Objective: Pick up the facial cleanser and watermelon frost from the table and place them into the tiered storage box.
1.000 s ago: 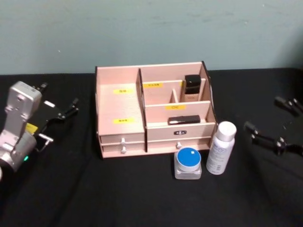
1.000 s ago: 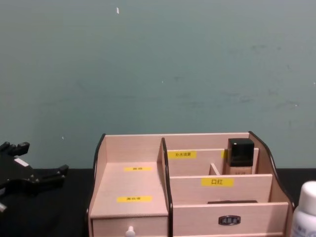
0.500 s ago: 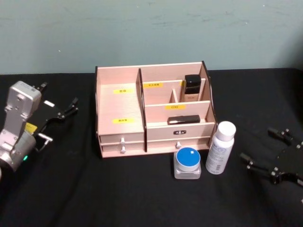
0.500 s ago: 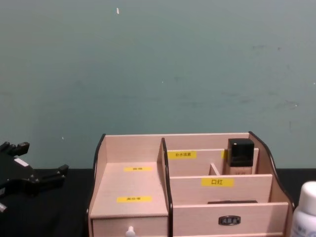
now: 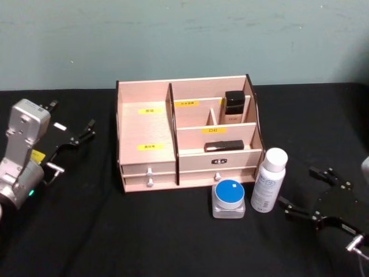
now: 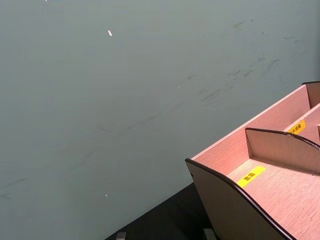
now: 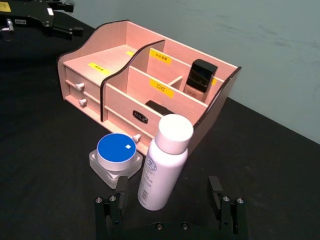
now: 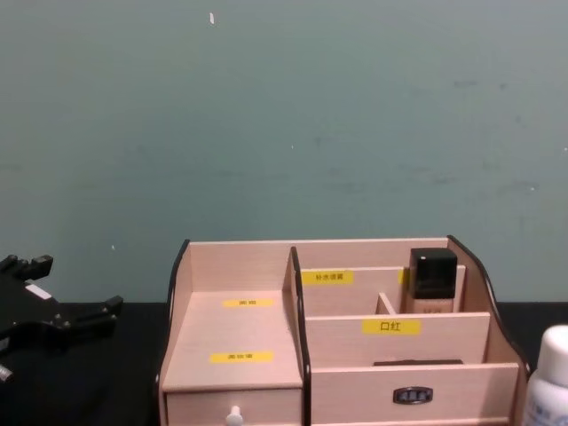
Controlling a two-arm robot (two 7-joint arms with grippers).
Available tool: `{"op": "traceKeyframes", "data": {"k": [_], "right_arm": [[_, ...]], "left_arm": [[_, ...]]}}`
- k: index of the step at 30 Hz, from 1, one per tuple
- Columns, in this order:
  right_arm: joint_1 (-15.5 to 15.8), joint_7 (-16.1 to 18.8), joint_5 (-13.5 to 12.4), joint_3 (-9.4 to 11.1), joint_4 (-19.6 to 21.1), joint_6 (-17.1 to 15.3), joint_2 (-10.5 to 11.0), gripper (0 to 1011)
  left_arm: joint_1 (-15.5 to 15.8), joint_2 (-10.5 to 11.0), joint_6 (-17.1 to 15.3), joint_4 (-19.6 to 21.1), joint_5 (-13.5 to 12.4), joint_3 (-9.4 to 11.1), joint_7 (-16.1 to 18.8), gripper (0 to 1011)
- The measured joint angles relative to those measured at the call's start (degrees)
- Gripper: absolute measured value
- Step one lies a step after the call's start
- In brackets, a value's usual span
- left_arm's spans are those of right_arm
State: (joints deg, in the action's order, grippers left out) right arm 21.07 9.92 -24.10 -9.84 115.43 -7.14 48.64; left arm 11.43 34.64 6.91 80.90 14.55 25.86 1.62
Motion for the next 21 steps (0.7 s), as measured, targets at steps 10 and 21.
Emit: {"op": "traceKeyframes", "data": {"k": [10, 21], "right_arm": [[-4.7, 1.5, 2.8, -3.1, -3.1, -0.7, -3.6, 1000], [-8.9, 3.0, 5.2, -4.8, -6.2, -1.7, -7.2, 1000]], "left_arm": [[0.0, 0.0, 0.0, 0.0, 0.0, 0.0, 0.0, 1001], [0.0, 0.0, 0.0, 0.0, 0.0, 0.0, 0.0, 1001]]}}
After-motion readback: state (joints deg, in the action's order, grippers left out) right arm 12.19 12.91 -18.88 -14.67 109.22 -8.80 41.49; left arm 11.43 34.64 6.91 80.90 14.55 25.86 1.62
